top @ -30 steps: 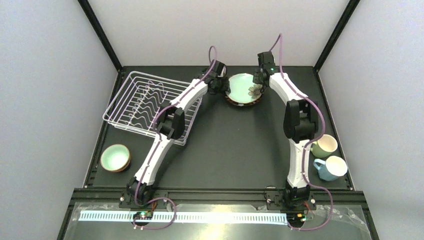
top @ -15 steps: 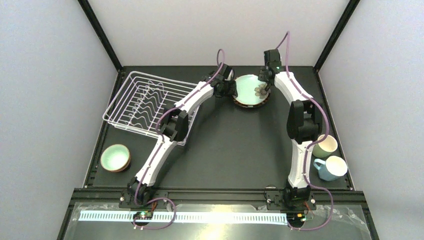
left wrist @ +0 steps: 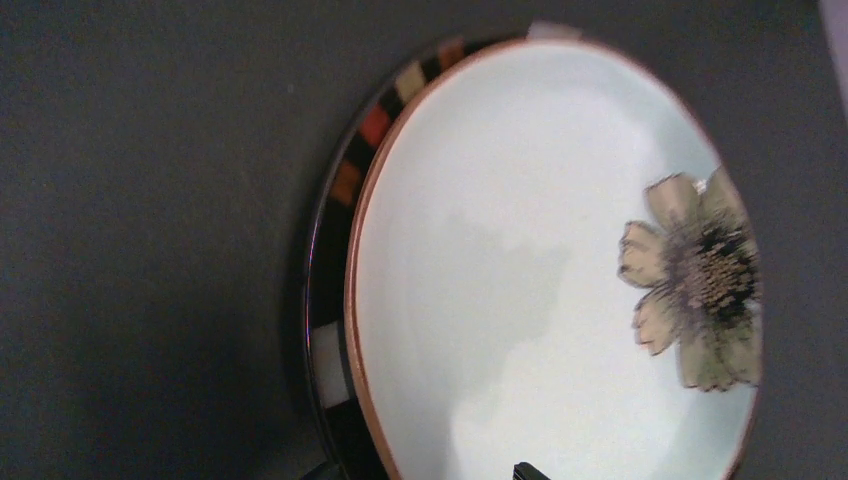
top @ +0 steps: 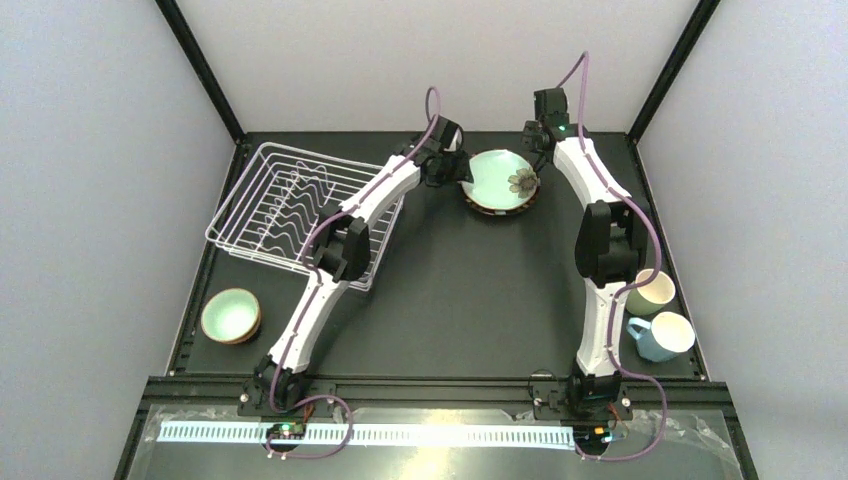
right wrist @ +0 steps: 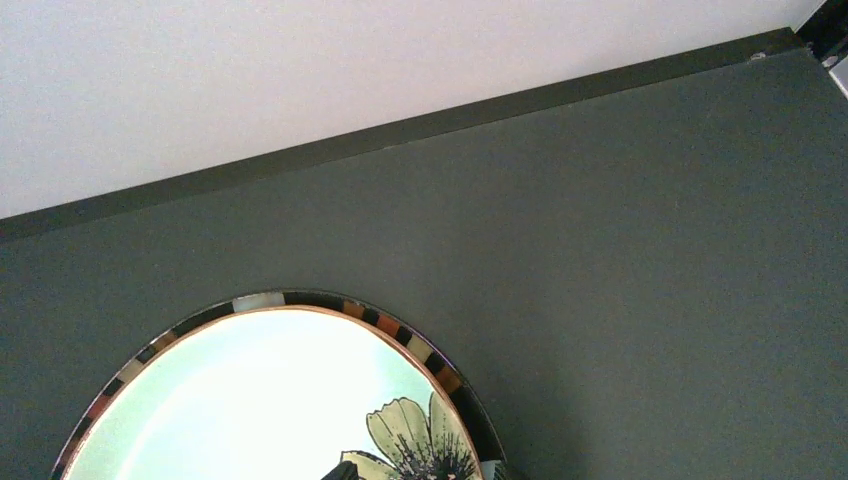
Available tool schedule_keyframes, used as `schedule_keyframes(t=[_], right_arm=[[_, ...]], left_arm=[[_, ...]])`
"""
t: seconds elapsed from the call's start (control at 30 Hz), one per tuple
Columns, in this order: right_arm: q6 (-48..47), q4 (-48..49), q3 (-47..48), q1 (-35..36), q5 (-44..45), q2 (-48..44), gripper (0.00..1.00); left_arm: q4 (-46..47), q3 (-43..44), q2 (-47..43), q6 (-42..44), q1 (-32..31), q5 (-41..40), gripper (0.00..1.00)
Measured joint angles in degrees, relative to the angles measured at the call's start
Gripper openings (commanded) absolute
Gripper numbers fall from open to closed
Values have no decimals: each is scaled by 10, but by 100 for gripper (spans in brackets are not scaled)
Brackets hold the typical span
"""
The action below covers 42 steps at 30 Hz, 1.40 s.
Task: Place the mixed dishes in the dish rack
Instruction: Move the plate to the corner of the board.
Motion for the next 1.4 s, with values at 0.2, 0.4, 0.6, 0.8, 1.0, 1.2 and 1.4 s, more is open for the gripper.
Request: schedule_keyframes(t=[0.2,0.4,0.6,0.8,1.0,1.2,1.4], right_arm=[[0,-1,5,0,0,0,78],[0,-1,5,0,0,0,78],[0,0,5,0,0,0,78],[0,0,5,0,0,0,78],[0,0,5,0,0,0,78],[0,0,5,0,-1,0,78],[1,3,5,0,-3,5,78]], left_arm=[[13,0,-41,-7,11,-3,99],[33,0,-59,-18,21,-39,99],[57,-3,-55,-42,34,-96,99],[90,-3,-33,-68,49,-146,99],[107,-3,2,-87,56,-165,97],[112,5,35,-93,55,-158,95],[115,6,50,-95,54,-135,94]])
